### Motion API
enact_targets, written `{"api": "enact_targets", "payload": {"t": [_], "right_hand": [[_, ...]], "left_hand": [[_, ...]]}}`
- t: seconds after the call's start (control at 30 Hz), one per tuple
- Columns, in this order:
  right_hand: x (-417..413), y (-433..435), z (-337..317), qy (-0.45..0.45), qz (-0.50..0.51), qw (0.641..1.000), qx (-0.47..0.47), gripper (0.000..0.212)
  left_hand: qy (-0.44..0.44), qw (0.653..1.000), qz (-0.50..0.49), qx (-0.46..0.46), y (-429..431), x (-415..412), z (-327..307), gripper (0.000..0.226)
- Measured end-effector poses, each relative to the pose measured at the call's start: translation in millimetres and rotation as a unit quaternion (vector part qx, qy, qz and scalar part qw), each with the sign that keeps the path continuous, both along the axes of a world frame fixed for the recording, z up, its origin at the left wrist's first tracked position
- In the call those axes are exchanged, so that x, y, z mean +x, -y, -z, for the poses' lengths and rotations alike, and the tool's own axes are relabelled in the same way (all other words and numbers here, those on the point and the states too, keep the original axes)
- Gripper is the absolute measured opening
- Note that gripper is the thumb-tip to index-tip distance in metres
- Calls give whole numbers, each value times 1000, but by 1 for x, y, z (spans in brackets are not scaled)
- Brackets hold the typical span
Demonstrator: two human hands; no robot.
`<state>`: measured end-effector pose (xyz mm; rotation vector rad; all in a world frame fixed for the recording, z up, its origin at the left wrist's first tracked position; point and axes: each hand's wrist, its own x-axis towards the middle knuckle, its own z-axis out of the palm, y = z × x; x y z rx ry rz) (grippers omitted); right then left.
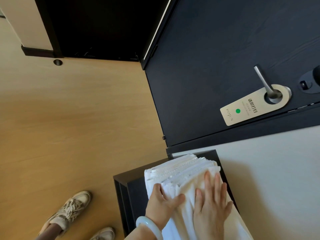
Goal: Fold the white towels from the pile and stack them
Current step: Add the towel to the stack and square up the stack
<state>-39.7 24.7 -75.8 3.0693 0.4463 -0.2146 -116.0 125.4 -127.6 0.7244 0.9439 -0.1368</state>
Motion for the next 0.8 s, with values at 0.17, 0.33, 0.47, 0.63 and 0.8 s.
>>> {"api": "enact_targets", "payload": {"t": [0.17,0.33,0.47,0.63,0.8], "right_hand": [[-8,-25,1,-42,61,996,-53,68],[-11,-24,11,-32,50,996,-72,66],[-8,-10,7,-25,15,999,-24,79],[0,-7,6,-15,-21,999,-44,76],[3,-34,6,36,-61,998,-5,68]], "left_hand": [[-8,999,21,47,-25,11,5,64],[9,999,49,-15,-34,6,2,70],[45,996,25,-75,-23,-2,0,72],[64,993,35,-88,-30,-6,-1,84],[96,990,53,-88,-39,-14,14,74]]}}
